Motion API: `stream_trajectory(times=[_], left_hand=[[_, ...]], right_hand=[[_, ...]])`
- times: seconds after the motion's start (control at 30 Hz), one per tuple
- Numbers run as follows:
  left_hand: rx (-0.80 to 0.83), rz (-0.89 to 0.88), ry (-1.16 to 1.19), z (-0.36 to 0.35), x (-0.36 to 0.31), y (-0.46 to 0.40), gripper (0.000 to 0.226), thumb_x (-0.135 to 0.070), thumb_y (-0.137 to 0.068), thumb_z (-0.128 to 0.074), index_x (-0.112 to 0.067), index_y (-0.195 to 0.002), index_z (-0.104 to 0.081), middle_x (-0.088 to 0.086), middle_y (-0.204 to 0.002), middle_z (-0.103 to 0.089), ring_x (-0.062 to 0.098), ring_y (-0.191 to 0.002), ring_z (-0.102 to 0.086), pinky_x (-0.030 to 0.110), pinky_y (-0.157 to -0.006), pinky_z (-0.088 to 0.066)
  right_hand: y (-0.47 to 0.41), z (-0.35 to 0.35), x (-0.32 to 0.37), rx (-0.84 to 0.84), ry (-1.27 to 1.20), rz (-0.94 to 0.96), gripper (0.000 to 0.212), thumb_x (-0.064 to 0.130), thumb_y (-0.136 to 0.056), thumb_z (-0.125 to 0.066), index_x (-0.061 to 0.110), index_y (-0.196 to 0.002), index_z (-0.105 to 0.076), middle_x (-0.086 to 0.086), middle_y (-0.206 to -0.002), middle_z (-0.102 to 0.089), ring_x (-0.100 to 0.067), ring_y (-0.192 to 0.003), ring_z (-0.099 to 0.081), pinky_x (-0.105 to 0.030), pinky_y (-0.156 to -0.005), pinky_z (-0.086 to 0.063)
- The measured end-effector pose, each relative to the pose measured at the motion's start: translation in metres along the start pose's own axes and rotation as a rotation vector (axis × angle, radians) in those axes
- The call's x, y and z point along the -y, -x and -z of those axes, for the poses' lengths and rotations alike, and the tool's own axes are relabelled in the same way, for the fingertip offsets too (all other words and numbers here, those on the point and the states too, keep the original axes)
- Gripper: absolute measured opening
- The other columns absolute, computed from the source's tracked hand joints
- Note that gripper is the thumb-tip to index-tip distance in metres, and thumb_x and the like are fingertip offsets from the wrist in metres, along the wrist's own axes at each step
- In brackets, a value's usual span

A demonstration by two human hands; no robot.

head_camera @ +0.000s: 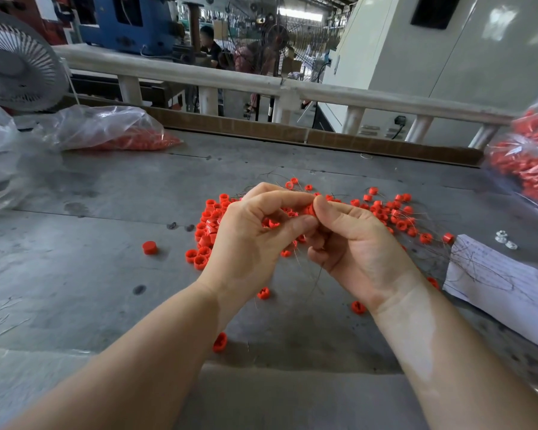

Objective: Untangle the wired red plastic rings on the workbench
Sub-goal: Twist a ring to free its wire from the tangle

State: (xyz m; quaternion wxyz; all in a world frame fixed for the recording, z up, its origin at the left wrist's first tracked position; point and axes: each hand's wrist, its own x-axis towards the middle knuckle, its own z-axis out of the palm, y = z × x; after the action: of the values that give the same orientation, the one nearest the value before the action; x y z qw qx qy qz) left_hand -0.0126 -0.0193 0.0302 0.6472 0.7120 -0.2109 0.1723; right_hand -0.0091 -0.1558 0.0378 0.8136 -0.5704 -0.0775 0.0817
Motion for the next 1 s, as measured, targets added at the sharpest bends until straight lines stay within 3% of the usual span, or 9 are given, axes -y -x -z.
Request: stream_trajectory(times=[0.07,0.23,0.47,0.77,0.87,1.0], left_hand=[[-0.025,0.004,0.013,-0.001,-0.001,0.001,0.021,-0.02,-0.071,-0.073,-0.027,-0.09,-0.071,-0.005,-0.085,-0.064,0.005,-0.068,-0.059,0.023,-0.067,-0.053],[-0.061,-0.006,0.08,-0.001,-0.003,0.001,0.026,-0.026,-0.065,-0.073,-0.018,-0.089,-0.072,0.0,-0.085,-0.069,0.001,-0.068,-0.062,0.016,-0.065,-0.049],[-0.055,-0.024,0.151,-0.002,-0.002,0.002,0.026,-0.024,-0.064,-0.073,-0.018,-0.089,-0.072,-0.008,-0.083,-0.067,0.003,-0.071,-0.063,0.016,-0.067,-0.049],[-0.066,-0.025,0.153,-0.004,-0.002,0.003,0.022,-0.025,-0.066,-0.072,-0.025,-0.088,-0.072,-0.011,-0.08,-0.065,0.005,-0.077,-0.062,0.02,-0.074,-0.051],[-0.079,-0.023,0.147,-0.005,-0.001,0.003,0.022,-0.026,-0.066,-0.071,-0.025,-0.088,-0.072,-0.01,-0.078,-0.064,0.006,-0.077,-0.062,0.019,-0.074,-0.05],[-0.08,-0.008,0.174,-0.005,-0.002,0.004,0.022,-0.023,-0.067,-0.071,-0.022,-0.088,-0.073,-0.005,-0.081,-0.067,0.014,-0.083,-0.066,0.021,-0.077,-0.052]], right_hand=[[0.001,-0.001,0.0,0.008,-0.035,0.023,0.013,0.03,-0.064,-0.069,0.016,-0.062,-0.069,0.005,-0.055,-0.055,-0.004,-0.049,-0.048,-0.015,-0.042,-0.038],[0.001,-0.004,-0.001,0.002,-0.102,0.059,0.013,0.03,-0.057,-0.072,0.017,-0.059,-0.07,0.006,-0.055,-0.059,-0.003,-0.048,-0.05,-0.014,-0.042,-0.039],[0.002,-0.008,-0.001,0.013,-0.155,0.126,0.008,0.025,-0.056,-0.07,0.017,-0.056,-0.071,0.005,-0.055,-0.063,-0.003,-0.048,-0.054,-0.013,-0.046,-0.043],[0.002,-0.012,0.0,0.067,-0.166,0.248,0.01,0.017,-0.065,-0.064,0.013,-0.059,-0.071,0.0,-0.064,-0.069,-0.01,-0.065,-0.068,-0.017,-0.061,-0.052],[0.003,-0.014,0.0,0.039,-0.126,0.265,0.011,0.015,-0.067,-0.062,0.012,-0.058,-0.069,-0.001,-0.061,-0.067,-0.009,-0.06,-0.066,-0.016,-0.056,-0.05],[0.004,-0.015,0.002,-0.043,-0.046,0.287,0.011,0.013,-0.067,-0.062,0.01,-0.057,-0.064,0.002,-0.05,-0.058,-0.003,-0.044,-0.049,-0.011,-0.045,-0.041]])
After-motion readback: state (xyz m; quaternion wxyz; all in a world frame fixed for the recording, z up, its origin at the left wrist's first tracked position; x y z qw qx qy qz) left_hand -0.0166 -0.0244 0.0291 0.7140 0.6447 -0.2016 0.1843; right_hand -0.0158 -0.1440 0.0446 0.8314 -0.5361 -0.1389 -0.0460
